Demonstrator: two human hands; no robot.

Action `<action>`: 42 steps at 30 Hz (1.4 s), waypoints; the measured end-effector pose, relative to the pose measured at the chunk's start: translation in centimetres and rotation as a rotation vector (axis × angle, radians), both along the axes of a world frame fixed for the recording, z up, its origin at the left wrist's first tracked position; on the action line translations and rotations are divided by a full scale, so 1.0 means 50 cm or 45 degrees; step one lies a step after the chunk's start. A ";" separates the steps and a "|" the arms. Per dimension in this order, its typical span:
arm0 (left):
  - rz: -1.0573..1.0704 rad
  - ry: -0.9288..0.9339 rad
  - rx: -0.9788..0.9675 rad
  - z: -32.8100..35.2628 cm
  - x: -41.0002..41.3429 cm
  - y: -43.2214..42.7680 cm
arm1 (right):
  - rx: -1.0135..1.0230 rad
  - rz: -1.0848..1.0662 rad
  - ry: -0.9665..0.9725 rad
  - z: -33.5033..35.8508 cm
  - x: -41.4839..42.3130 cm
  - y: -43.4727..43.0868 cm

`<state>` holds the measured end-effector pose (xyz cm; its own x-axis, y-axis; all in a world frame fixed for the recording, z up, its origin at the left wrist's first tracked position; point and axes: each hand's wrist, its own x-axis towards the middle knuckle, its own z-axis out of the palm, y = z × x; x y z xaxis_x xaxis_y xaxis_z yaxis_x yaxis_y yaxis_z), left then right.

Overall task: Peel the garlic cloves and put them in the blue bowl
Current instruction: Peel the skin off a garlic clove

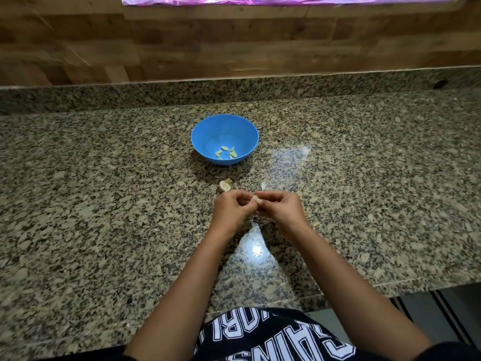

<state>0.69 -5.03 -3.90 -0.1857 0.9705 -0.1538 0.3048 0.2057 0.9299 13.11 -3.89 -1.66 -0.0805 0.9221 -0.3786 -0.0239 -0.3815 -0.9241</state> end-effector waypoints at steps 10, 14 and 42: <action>0.045 0.065 0.016 0.004 0.001 0.004 | 0.156 0.050 -0.159 -0.003 0.002 0.000; 0.040 -0.172 -0.142 0.006 -0.006 0.007 | 0.000 0.036 -0.033 -0.003 0.012 0.005; 0.160 -0.739 -0.246 0.028 0.001 0.002 | 0.368 0.283 -0.431 -0.006 0.008 -0.001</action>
